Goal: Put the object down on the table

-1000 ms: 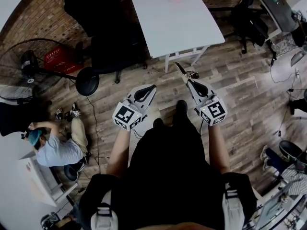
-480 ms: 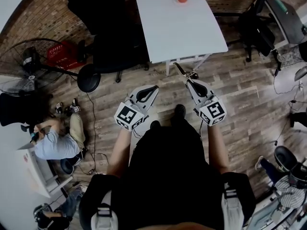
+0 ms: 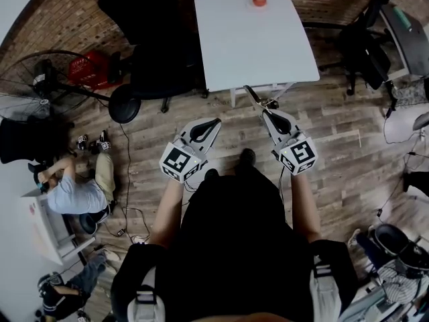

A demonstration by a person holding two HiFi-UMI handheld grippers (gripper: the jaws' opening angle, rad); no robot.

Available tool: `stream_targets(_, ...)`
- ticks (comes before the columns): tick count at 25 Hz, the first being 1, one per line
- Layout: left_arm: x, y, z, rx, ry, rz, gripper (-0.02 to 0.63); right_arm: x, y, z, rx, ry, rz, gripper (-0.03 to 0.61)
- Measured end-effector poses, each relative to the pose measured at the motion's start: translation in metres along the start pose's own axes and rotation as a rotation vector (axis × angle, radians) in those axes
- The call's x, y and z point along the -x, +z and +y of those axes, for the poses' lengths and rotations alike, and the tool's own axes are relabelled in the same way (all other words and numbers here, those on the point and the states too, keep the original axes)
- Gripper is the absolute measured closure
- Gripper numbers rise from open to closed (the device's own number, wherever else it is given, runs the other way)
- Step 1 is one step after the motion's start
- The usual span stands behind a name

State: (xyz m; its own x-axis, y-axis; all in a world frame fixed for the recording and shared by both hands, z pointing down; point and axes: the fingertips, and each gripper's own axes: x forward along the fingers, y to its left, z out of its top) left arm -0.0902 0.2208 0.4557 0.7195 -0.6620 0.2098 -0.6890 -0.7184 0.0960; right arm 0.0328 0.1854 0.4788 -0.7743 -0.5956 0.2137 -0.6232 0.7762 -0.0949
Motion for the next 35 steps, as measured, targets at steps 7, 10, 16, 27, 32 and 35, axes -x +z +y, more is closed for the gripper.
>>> stream_targets(7,-0.023,0.002,-0.002,0.007,0.048,0.003,0.592,-0.002,0.000,-0.027,0.011,0.033,0.017,0.580)
stream_targets(10,-0.033,0.002,-0.005,0.010,0.063,0.001,0.592,0.000,0.000,-0.035,0.032,0.053,0.022,0.580)
stream_targets(16,-0.051,0.005,-0.011,0.010,0.084,-0.003,0.592,0.005,-0.003,-0.054,0.037,0.074,0.024,0.580)
stream_targets(27,-0.079,0.009,-0.027,0.020,0.093,-0.019,0.592,0.019,-0.004,-0.076,0.047,0.100,0.024,0.580)
stream_targets(32,-0.088,0.013,-0.031,0.015,0.084,-0.020,0.592,0.025,-0.003,-0.082,0.038,0.094,0.014,0.580)
stream_targets(35,-0.092,0.017,-0.032,0.011,0.078,-0.023,0.592,0.027,-0.002,-0.082,0.039,0.097,0.013,0.580)
